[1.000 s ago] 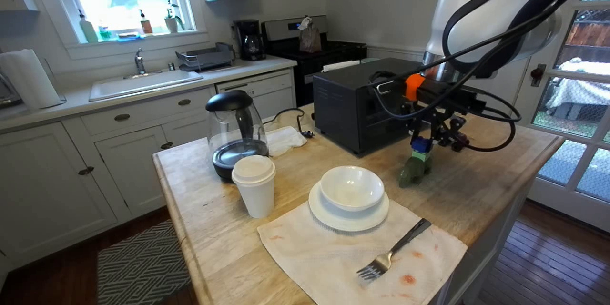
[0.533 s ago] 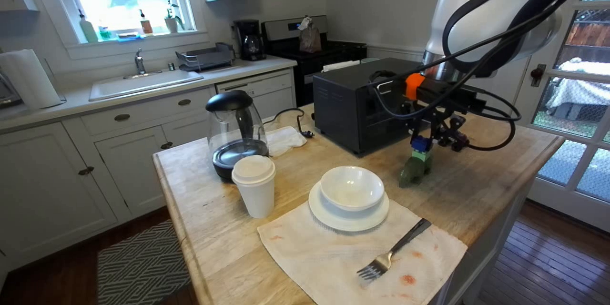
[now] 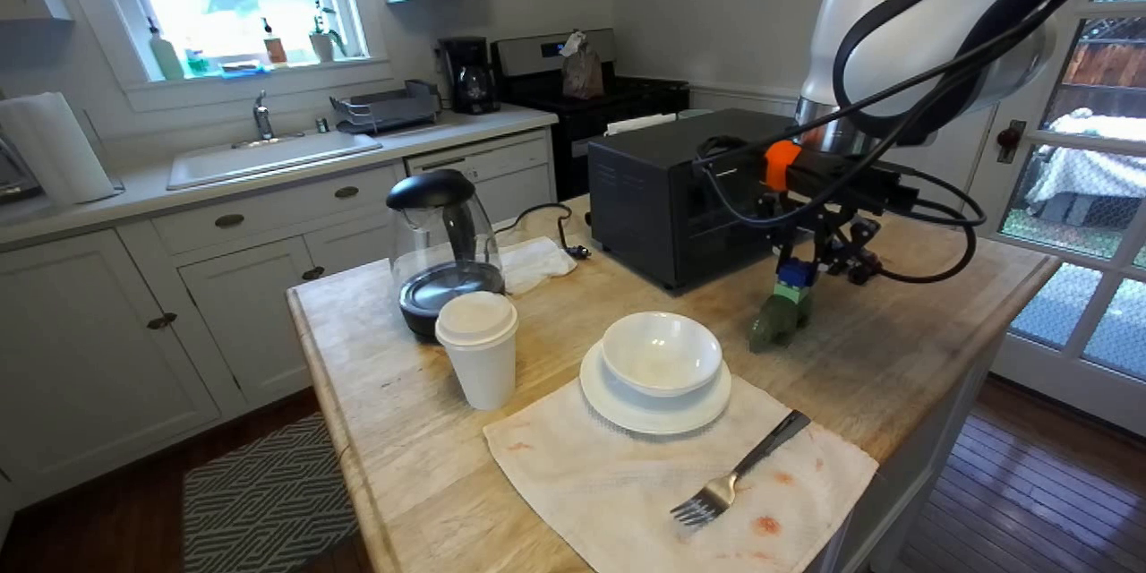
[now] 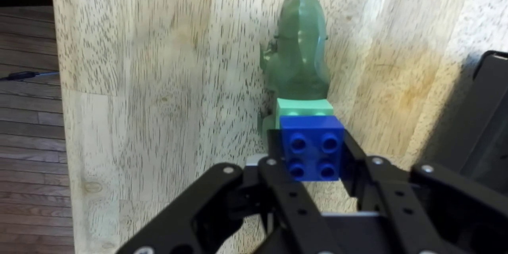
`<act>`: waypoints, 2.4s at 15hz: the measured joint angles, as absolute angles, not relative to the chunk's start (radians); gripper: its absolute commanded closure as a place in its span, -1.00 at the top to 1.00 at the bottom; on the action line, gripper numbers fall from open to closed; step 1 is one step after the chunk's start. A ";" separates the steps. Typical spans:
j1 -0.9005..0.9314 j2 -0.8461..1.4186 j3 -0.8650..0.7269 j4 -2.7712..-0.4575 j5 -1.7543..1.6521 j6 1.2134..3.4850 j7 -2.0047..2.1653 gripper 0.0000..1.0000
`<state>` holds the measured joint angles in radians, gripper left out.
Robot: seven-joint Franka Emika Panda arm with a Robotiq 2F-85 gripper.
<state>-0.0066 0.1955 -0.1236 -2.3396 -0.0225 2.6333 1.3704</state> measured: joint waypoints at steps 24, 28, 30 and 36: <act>-0.007 0.200 -0.122 -2.339 -0.022 2.632 1.369 0.52; -0.007 0.226 -0.122 -2.339 -0.022 2.630 1.368 0.98; -0.007 0.235 -0.122 -2.339 -0.022 2.630 1.368 1.00; -0.007 0.235 -0.123 -2.335 -0.022 2.630 1.366 1.00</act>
<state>-0.0066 0.2355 -0.1233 -2.3355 -0.0223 2.6305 1.3662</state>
